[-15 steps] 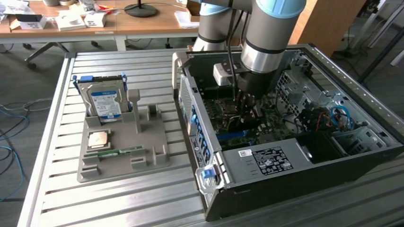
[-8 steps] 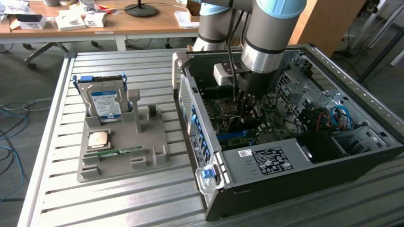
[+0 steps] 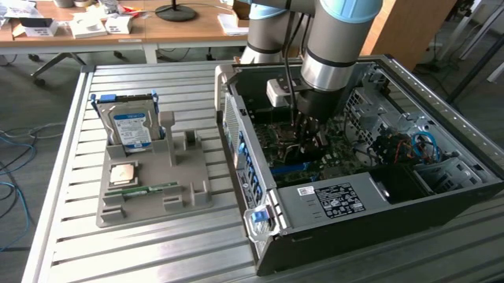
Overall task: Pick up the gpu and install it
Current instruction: 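Insert the gpu into the slot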
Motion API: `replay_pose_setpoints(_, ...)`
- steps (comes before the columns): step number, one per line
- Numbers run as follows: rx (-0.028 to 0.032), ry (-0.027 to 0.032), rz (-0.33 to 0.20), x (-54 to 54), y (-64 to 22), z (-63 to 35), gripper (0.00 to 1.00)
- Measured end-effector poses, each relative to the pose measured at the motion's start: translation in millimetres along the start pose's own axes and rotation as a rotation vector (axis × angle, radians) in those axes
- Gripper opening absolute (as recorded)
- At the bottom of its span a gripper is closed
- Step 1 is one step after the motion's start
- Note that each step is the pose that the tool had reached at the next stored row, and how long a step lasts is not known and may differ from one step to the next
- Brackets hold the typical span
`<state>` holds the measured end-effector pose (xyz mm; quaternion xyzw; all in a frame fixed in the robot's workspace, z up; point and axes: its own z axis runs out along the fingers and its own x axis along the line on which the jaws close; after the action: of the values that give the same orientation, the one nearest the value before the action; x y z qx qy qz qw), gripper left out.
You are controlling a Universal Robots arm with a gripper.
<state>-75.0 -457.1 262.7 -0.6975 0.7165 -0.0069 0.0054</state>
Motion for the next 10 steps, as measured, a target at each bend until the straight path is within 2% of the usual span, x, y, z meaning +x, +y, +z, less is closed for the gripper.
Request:
replay_pose_setpoints(4,-0.0010,0.0000,0.000,0.0,0.0,0.0,0.26)
replay_pose_setpoints(8,-0.0108,0.0003,0.000,0.0,-0.3,0.0,0.26)
replay_pose_setpoints(10,-0.0120,0.0004,0.000,0.0,-0.2,0.0,0.26)
